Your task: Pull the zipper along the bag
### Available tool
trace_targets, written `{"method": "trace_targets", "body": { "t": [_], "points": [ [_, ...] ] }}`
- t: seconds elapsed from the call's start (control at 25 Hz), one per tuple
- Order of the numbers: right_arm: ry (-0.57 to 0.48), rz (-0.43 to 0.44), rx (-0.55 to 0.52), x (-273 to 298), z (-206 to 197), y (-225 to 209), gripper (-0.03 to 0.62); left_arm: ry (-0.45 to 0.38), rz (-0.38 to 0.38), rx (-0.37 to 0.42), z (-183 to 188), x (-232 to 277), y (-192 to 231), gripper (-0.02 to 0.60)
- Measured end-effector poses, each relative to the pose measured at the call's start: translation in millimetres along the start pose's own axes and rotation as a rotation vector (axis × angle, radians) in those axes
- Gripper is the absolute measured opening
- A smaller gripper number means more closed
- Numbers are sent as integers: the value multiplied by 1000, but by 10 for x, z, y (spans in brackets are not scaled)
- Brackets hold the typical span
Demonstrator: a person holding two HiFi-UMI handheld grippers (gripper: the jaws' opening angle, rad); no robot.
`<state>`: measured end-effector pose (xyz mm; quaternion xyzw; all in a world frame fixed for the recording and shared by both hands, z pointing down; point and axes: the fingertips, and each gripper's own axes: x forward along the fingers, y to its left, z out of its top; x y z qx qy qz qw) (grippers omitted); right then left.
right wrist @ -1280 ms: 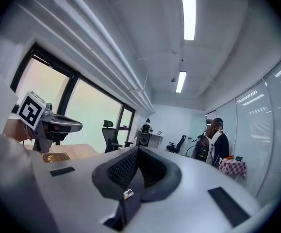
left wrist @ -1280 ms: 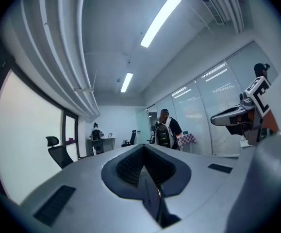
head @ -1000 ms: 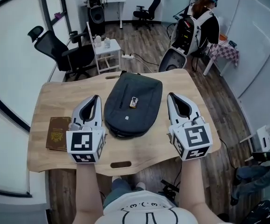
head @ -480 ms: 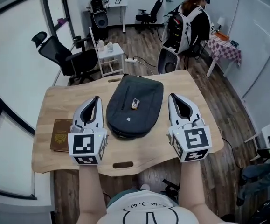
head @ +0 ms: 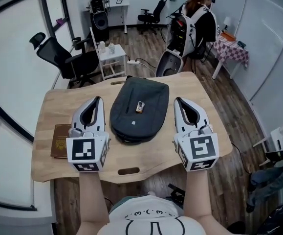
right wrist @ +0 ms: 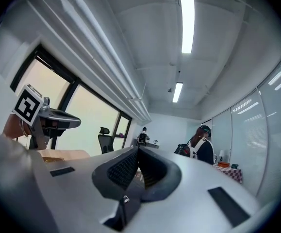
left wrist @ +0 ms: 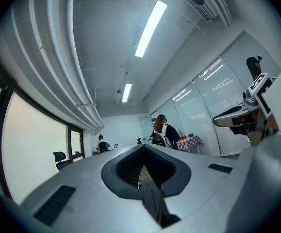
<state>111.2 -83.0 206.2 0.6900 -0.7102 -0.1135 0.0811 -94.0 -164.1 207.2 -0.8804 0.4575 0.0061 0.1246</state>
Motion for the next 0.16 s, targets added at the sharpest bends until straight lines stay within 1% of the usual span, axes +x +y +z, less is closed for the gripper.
{"method": "trace_targets", "body": {
  "t": [0.16],
  "points": [
    [3,-3,9,-14,14,18,52,-14,6,-5,32,-30,12,15]
  ]
}}
